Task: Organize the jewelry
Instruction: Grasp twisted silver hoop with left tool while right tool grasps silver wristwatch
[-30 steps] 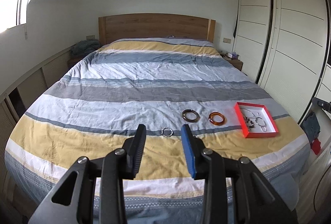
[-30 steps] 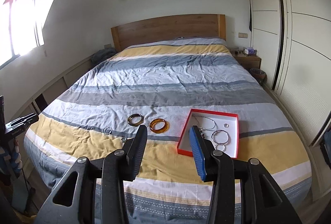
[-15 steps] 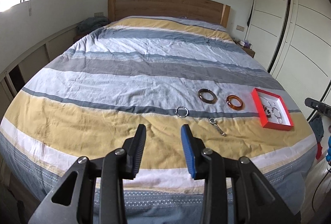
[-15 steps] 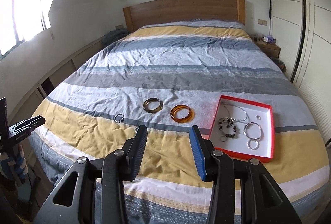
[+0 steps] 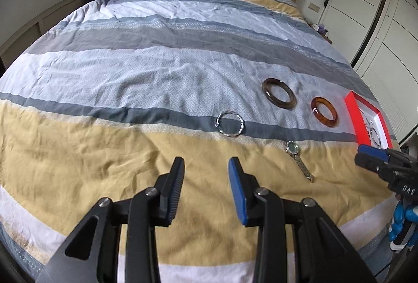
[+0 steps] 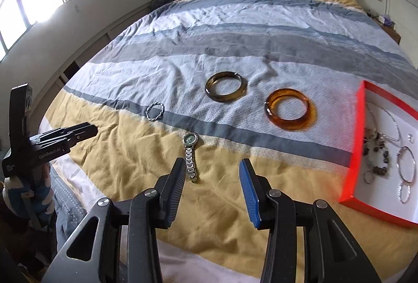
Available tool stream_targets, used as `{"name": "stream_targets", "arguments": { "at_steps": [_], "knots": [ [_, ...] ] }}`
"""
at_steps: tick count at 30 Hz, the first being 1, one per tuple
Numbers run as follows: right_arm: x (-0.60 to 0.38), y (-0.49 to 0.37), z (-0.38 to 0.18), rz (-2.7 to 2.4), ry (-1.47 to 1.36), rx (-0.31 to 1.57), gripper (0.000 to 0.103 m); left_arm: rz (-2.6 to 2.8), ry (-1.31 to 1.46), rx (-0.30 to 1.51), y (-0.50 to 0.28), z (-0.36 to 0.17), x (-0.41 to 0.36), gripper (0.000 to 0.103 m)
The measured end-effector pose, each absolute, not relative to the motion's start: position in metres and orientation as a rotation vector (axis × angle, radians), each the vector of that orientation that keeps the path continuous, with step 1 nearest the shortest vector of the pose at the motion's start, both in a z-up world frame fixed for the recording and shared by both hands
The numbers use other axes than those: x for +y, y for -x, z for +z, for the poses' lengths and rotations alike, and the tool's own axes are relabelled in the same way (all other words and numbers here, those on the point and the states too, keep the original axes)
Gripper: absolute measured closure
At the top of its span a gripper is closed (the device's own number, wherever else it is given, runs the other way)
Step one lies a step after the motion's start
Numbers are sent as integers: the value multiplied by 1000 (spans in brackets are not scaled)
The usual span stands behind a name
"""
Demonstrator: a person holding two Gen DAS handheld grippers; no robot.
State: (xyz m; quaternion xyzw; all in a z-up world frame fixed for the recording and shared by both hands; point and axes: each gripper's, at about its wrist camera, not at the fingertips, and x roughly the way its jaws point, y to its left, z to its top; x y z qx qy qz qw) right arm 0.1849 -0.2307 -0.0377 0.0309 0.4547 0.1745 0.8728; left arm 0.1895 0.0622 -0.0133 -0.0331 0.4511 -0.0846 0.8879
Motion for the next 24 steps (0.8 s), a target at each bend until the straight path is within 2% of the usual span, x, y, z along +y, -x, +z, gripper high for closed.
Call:
{"name": "stream_targets", "arguments": {
  "at_steps": [8,16,19,21,24],
  "knots": [
    [-188,-231,-89,471,-71,1012,61,-177,60,964,-249,-45,46,70],
    [-168,-251,-115,518,-43,1022,62,-179,48,1002,-273,-73,37,71],
    [-169,-253,-118,519,-47,1014,65,-196,17,1003,-275,-77,29,71],
    [-169,-253,-120,520,-44,1010,71,-208,9,1002,-276,-79,24,71],
    [-172,-254,-122,514,-50,1006,77,-204,-4,1000,-276,-81,18,76]
  ]
}}
